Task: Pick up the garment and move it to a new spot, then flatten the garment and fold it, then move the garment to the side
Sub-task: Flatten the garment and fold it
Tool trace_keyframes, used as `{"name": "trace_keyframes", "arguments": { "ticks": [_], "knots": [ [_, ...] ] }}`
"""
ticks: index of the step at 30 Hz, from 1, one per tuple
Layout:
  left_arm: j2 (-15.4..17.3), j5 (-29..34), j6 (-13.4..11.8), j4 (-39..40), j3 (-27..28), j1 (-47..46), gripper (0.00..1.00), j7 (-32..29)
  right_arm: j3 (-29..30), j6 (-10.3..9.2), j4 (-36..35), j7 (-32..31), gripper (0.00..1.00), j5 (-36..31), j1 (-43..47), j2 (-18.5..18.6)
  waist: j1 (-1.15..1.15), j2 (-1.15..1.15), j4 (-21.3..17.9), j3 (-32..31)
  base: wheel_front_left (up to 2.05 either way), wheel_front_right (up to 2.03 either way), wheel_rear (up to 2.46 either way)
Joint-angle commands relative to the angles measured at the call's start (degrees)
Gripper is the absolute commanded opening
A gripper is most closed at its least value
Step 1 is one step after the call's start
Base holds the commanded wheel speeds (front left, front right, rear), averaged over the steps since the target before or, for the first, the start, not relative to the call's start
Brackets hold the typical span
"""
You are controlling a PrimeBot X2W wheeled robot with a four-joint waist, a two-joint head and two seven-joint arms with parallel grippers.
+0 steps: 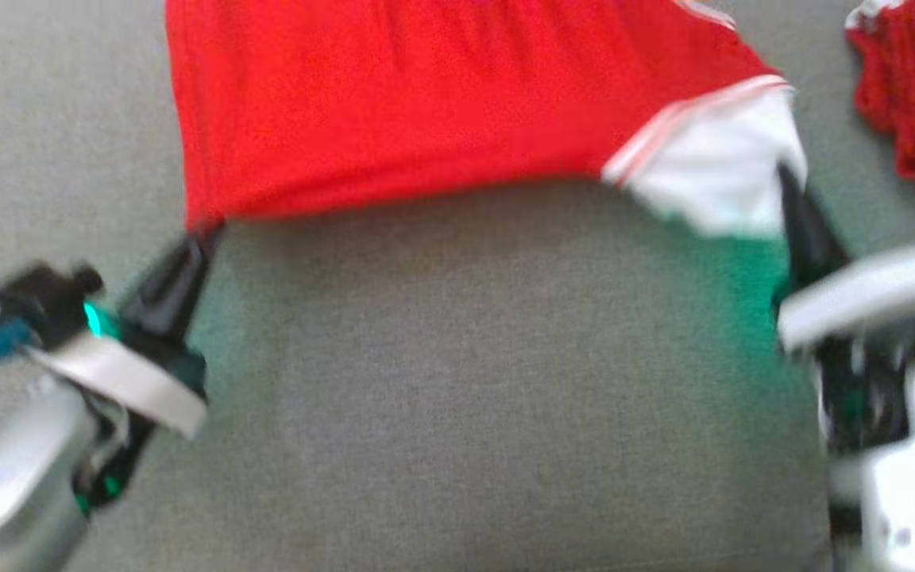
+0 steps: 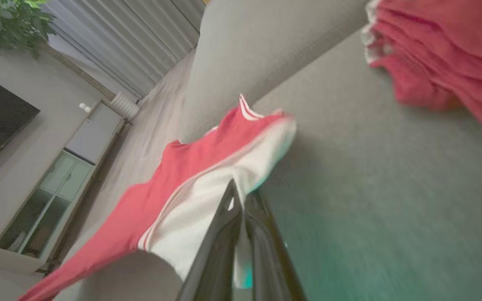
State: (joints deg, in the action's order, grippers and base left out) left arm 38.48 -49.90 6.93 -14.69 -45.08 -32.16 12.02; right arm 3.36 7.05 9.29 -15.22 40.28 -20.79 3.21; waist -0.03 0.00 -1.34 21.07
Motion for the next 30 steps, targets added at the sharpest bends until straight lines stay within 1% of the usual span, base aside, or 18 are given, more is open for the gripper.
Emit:
{"name": "trace_keyframes", "arguments": {
  "ticks": [1,3,4,5,7,10,11,13,15,17,18,21,23,25,28,30],
  "knots": [
    [3.99,0.27,-1.85,3.79,1.7,1.57,0.0,0.99,-1.43,0.44,-6.16,-0.61,0.0,-0.85,5.59,-0.34,0.03,0.0,0.19,-3.69,0.0,0.0,0.0],
    [5.08,1.12,-3.83,7.2,0.37,6.15,0.0,1.22,-1.3,0.44,-9.77,-1.09,0.0,-1.65,12.91,-0.34,0.03,0.0,0.42,-4.98,0.0,0.0,0.0],
    [6.07,1.85,-5.22,9.11,-0.3,8.44,0.0,1.26,-1.44,0.44,-11.78,-1.61,0.0,-2.17,16.49,-0.34,0.03,0.0,0.46,-5.43,0.0,0.0,0.0],
    [7.13,2.5,-6.81,11.16,-0.99,10.89,0.0,1.19,-1.25,0.44,-13.69,-1.93,0.0,-2.21,19.95,-0.34,0.03,0.0,0.47,-5.78,0.0,0.0,0.0],
    [8.79,2.37,-10.0,15.99,-2.16,16.28,0.0,0.84,-1.27,0.44,-18.05,-2.82,0.0,-4.53,26.47,-0.34,0.03,0.0,0.64,-5.94,0.0,0.0,0.0],
    [10.76,0.97,-14.43,23.41,-3.59,23.92,0.0,0.36,0.07,0.44,-24.01,-3.52,0.0,-4.11,35.53,-0.34,0.03,0.0,1.26,-5.7,0.0,0.0,0.0],
    [10.76,0.97,-14.43,23.41,-3.59,23.92,0.0,0.36,0.07,0.44,-24.01,-3.52,0.0,-4.11,35.53,-0.34,0.03,0.0,1.26,-5.7,0.0,0.0,0.0],
    [11.88,-0.54,-16.42,28.05,-4.16,27.77,0.0,-0.01,0.82,0.44,-27.89,-4.15,0.0,-3.14,40.63,-0.34,0.03,0.0,1.89,-5.37,0.0,0.0,0.0],
    [13.11,-2.19,-17.21,31.53,-4.09,29.82,0.0,-0.53,1.53,0.44,-31.04,-4.97,0.0,-2.26,43.52,-0.34,0.03,0.0,2.36,-5.07,0.0,0.0,0.0],
    [14.45,-3.23,-16.89,33.52,-3.61,29.81,0.0,-1.42,2.5,0.44,-32.78,-6.19,0.0,-1.07,43.67,-0.34,0.03,0.0,2.72,-4.93,0.0,0.0,0.0],
    [14.88,-3.87,-16.28,34.09,-3.36,29.26,0.0,-2.12,2.94,0.44,-33.27,-7.19,0.0,-1.25,42.86,-0.34,0.03,0.0,2.89,-4.91,0.0,0.0,0.0],
    [15.74,-6.48,-12.91,34.77,-2.62,26.21,0.0,-5.26,3.28,0.44,-33.64,-11.26,0.0,-0.82,38.35,-0.34,0.03,0.0,3.34,-4.79,0.0,0.0,0.0],
    [15.98,-8.25,-10.56,34.59,-1.74,23.26,0.0,-7.44,3.54,0.44,-33.36,-14.86,0.0,-0.73,34.11,-0.34,0.03,0.0,3.49,-4.32,0.0,0.0,0.0],
    [15.84,-10.27,-7.9,34.08,-1.16,20.0,0.0,-10.22,3.85,0.44,-32.78,-18.96,0.0,-2.29,28.85,-0.34,0.03,0.0,3.78,-3.58,0.0,0.0,0.0],
    [15.22,-13.2,-4.8,31.74,0.04,14.67,0.0,-14.24,4.28,0.44,-30.27,-24.21,0.0,-3.76,20.02,-0.34,0.03,0.0,4.23,-2.05,0.0,0.0,0.0],
    [14.59,-13.95,-3.48,28.9,0.3,10.98,0.0,-17.1,4.89,0.44,-27.84,-26.69,0.0,-5.39,13.98,-0.34,0.03,0.0,4.92,-0.83,0.0,0.0,0.0]
  ]
}}
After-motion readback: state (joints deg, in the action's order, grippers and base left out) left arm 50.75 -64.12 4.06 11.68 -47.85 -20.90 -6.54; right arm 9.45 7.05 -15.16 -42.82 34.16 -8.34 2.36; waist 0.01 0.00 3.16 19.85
